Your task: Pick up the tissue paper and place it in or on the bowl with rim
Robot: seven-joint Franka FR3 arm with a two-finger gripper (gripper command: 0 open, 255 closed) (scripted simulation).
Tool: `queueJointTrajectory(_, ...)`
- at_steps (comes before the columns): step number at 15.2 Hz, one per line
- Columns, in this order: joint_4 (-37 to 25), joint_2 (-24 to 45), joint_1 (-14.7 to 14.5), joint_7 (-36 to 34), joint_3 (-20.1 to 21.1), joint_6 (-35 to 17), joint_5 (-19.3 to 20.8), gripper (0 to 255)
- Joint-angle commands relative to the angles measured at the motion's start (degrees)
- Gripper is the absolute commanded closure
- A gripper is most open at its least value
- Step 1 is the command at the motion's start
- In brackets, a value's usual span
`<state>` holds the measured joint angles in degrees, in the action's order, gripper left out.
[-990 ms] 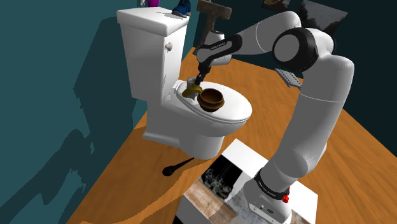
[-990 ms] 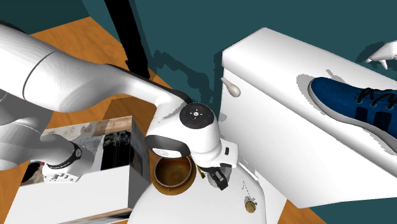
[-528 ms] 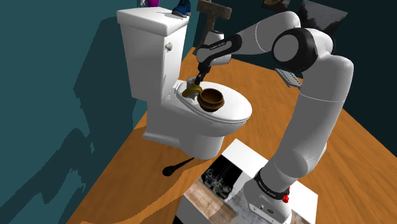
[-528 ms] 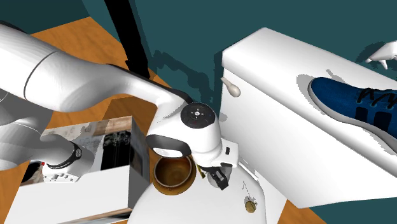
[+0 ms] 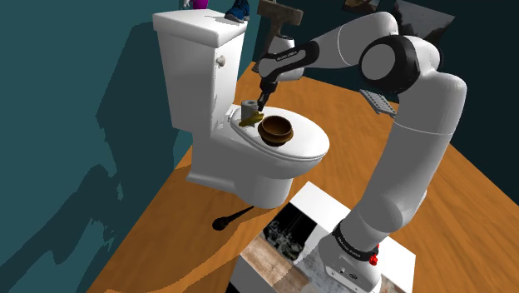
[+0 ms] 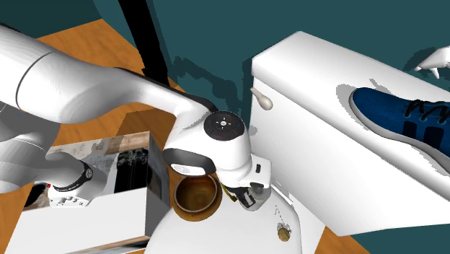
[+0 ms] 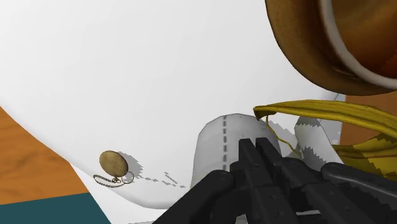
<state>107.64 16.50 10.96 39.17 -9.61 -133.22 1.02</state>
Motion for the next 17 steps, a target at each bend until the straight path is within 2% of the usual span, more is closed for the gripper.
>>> queueJointTrajectory(1, -0.6, -0.7, 0.0, 0.0, -0.1, 1.3, 0.1, 255)
queueJointTrajectory(3, -0.6, -0.8, -0.1, -0.1, 0.0, 1.4, 0.1, 255)
queueJointTrajectory(4, -0.6, -0.8, -0.1, -0.1, 0.0, 1.4, 0.1, 0)
queueJointTrajectory(6, -21.1, 10.3, 2.7, 9.4, 1.7, 20.6, -3.3, 0)
queueJointTrajectory(7, -29.5, 15.0, 3.7, 11.9, 2.4, 27.5, -3.8, 0)
queueJointTrajectory(14, -25.4, 15.9, 3.8, 11.9, 2.6, 22.5, -3.9, 0)
queueJointTrajectory(17, -25.1, 16.0, 3.8, 11.9, 2.6, 22.2, -3.9, 0)
